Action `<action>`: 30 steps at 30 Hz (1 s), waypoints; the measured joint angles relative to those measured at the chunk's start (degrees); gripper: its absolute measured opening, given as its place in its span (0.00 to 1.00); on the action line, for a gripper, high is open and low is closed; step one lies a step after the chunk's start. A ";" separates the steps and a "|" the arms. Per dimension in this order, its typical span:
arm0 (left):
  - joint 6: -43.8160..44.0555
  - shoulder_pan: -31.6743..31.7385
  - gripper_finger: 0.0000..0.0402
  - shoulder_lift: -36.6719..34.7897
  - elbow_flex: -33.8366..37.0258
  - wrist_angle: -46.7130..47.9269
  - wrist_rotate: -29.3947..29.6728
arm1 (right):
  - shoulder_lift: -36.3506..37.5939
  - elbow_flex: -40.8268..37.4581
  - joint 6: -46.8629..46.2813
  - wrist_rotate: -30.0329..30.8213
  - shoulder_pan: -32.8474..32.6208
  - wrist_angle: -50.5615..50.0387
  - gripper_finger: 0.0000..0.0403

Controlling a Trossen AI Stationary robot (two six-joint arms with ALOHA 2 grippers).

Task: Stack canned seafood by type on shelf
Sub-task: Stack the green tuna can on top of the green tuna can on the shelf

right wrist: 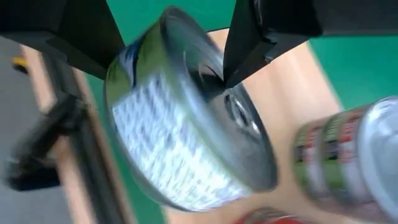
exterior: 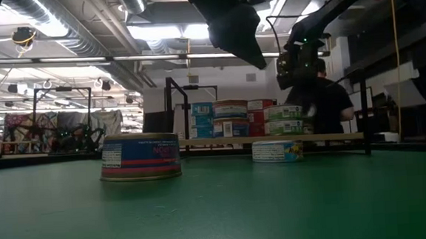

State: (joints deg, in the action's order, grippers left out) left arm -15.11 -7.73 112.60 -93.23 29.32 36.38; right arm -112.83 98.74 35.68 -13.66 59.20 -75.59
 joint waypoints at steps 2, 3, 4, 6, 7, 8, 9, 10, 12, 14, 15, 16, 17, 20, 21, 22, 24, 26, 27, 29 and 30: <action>0.00 0.00 0.65 0.00 0.00 0.00 -0.02 | 0.04 0.03 -1.20 1.85 0.02 1.27 0.62; 0.02 0.00 0.65 0.00 0.00 0.00 -0.02 | 0.02 0.02 -1.56 2.54 0.02 1.34 0.62; 0.00 0.00 0.65 0.00 0.00 0.00 0.00 | 0.00 0.02 -2.01 2.70 0.02 1.02 0.62; 0.00 0.00 0.65 0.00 0.00 0.00 -0.02 | 0.00 0.02 -2.25 2.68 0.02 1.21 0.62; 0.00 0.00 0.65 0.00 0.00 0.00 0.00 | 0.00 0.02 -2.25 2.61 0.02 1.10 0.62; 0.00 0.00 0.65 0.00 0.00 0.00 0.00 | -0.01 0.02 -2.25 2.65 0.02 1.01 0.62; 0.00 0.00 0.65 0.02 0.00 0.00 -0.02 | -0.03 0.02 -2.25 2.61 0.02 1.02 0.62; 0.01 0.00 0.65 0.00 0.00 0.00 -0.02 | -0.03 0.02 -2.25 2.57 0.02 1.00 0.62; 0.02 0.00 0.65 0.00 0.00 0.00 -0.02 | -0.03 0.02 -1.33 1.74 0.02 0.96 0.62; 0.00 0.00 0.65 0.00 0.00 0.00 -0.02 | -0.03 0.02 0.28 0.37 0.02 0.49 0.62; 0.00 0.00 0.65 0.01 0.00 0.00 -0.02 | -0.03 0.02 0.94 -0.07 0.02 0.40 0.62; 0.00 0.00 0.65 0.00 0.00 0.00 0.00 | -0.03 0.02 1.70 -0.44 0.02 0.51 0.62; 0.04 0.00 0.65 0.00 0.00 0.00 -0.02 | -0.05 0.02 2.11 -0.54 0.02 0.52 0.62; 0.02 0.00 0.65 0.00 0.00 0.00 -0.01 | -0.05 0.02 2.44 -0.61 0.02 0.51 0.62; 0.02 0.00 0.65 0.00 0.00 0.00 -0.02 | -0.05 0.02 3.10 -0.64 0.02 0.49 0.62; 0.02 0.00 0.65 0.00 0.00 0.02 -0.02 | -0.05 0.02 3.88 -0.67 0.02 0.38 0.62; 0.04 0.00 0.65 0.00 0.00 0.00 -0.02 | -0.05 0.00 5.89 -0.69 0.02 -0.59 0.62; 0.04 0.00 0.65 0.00 0.00 0.02 0.00 | -0.05 -0.03 7.68 -0.81 0.02 -1.24 0.62; 0.07 0.00 0.65 0.00 0.00 0.02 -0.02 | -0.05 -0.03 8.19 -0.92 0.02 -1.23 0.62; 0.07 0.00 0.65 0.01 0.00 0.02 -0.02 | -0.05 -0.03 8.30 -1.00 0.02 -1.25 0.61; 0.07 0.00 0.65 0.00 0.00 0.02 0.00 | -0.05 -0.03 8.32 -1.03 0.02 -1.25 0.60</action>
State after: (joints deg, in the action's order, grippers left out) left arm -15.05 -7.73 112.60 -93.23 29.34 36.38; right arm -112.88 98.72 43.99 -14.68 59.22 -76.84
